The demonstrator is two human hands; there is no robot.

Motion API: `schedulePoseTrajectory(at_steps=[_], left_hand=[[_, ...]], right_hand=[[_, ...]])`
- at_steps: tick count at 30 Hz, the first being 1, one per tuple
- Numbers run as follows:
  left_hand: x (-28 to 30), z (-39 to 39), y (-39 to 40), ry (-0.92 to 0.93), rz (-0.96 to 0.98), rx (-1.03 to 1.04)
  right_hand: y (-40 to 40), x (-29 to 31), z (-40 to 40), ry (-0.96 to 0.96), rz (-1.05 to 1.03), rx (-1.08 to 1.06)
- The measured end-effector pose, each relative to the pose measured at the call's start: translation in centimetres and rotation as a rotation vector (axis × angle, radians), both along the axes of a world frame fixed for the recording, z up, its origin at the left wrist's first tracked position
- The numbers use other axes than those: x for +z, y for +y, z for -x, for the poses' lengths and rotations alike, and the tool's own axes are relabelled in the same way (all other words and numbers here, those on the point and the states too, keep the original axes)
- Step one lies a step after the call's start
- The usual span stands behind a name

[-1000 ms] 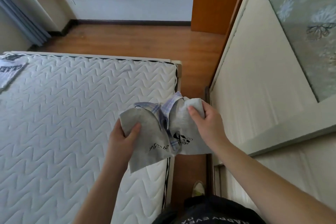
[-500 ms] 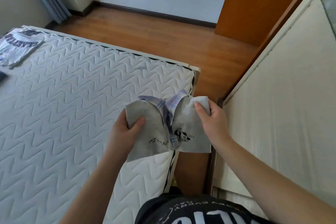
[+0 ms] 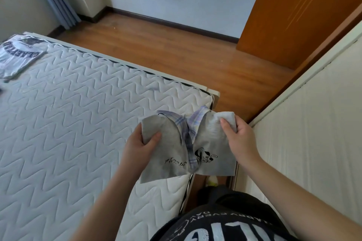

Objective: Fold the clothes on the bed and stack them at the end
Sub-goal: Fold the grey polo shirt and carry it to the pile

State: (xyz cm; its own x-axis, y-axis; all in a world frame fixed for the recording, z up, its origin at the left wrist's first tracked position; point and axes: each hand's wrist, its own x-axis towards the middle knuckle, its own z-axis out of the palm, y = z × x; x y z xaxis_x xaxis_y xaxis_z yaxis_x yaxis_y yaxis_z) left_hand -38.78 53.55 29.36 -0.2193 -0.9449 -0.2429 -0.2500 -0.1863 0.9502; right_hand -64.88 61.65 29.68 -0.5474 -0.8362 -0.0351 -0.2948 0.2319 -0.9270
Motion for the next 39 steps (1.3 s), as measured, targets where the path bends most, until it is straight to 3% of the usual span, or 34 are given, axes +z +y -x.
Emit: schedulePoseTrajectory(at_steps=[8, 21, 28, 39], left_hand=[[-2.1, 7.5, -7.5, -0.077, -0.037, 0.054], [-1.3, 22.1, -16.4, -0.045, -0.084, 0.463], [-1.9, 25.0, -18.5, -0.029, -0.106, 0.524], [-4.6, 26.2, -23.2, 0.026, -0.100, 0.393]], right_hand=[[-9.9, -3.1, 8.5, -0.027, -0.025, 0.108], [-27.7, -4.6, 22.5, -0.172, -0.076, 0.491], [-31.1, -5.5, 25.7, -0.221, -0.114, 0.511], [-32.0, -6.1, 28.7, -0.146, -0.190, 0.435]])
